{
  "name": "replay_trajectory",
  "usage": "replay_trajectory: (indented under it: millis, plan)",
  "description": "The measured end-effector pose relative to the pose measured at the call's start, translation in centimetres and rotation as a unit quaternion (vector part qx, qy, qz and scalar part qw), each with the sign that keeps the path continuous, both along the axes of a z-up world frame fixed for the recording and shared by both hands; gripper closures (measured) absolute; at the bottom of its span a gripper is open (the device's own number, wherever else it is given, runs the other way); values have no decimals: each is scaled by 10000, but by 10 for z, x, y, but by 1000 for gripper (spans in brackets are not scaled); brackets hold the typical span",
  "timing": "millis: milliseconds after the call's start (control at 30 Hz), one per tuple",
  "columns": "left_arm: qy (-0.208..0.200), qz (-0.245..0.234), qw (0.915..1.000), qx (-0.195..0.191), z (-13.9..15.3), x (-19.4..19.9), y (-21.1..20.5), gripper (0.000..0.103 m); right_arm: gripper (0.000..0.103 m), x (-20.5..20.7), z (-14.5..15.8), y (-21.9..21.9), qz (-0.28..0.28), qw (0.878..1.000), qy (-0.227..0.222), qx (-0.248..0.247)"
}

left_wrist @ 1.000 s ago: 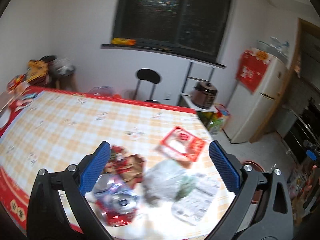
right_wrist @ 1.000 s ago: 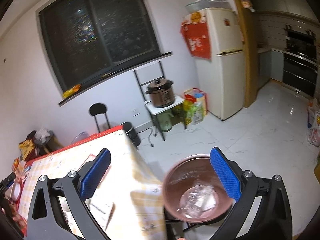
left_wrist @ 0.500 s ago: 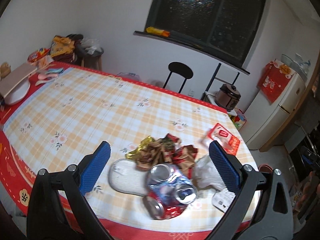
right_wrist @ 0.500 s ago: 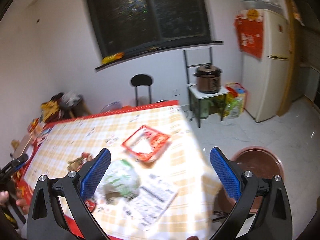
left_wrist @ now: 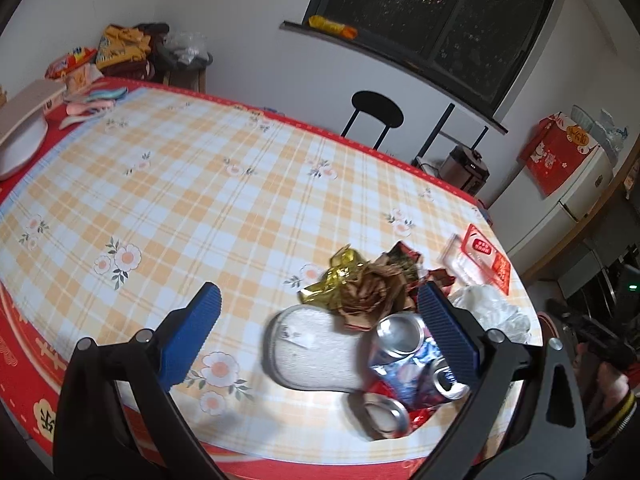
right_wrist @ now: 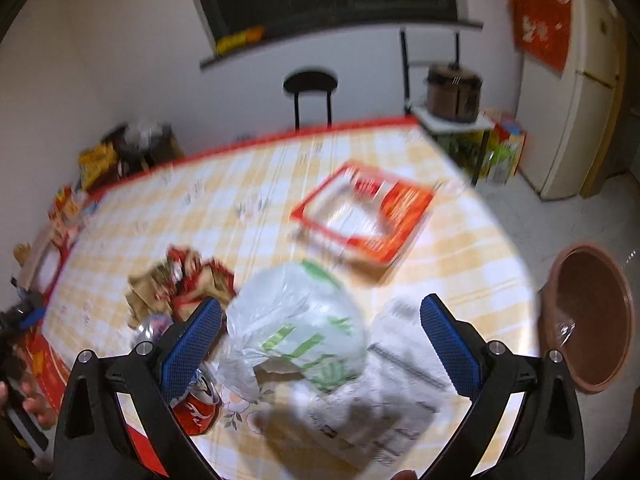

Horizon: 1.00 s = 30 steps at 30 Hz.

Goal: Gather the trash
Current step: 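Return both tools to the table and grasp the white plastic bag with the right gripper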

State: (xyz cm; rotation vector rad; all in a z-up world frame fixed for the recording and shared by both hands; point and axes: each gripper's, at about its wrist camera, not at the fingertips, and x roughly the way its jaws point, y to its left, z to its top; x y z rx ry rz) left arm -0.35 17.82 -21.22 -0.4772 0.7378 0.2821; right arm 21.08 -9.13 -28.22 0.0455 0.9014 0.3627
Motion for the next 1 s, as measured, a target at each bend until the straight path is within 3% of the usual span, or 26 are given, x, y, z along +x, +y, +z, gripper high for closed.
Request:
replay_trajectory:
  millis: [333,667,833,1000]
  plan:
    - [137,-302,9991,-257,-27,3,15,6,5,24,-46,53,-21,9977,283,-621]
    - [166,-894,9950,-405,-42,14,-6,6,5,18,-75,63,-42,9905,612,-1234]
    - [179,-1147,9924,-411,-45,18,-20,6,6,15,-81,62,-74,9891,780,-1247]
    - [178,-1300,9905,-406,-46,20,-28,6,21,12,-79,62,-52,9897,840,-1162]
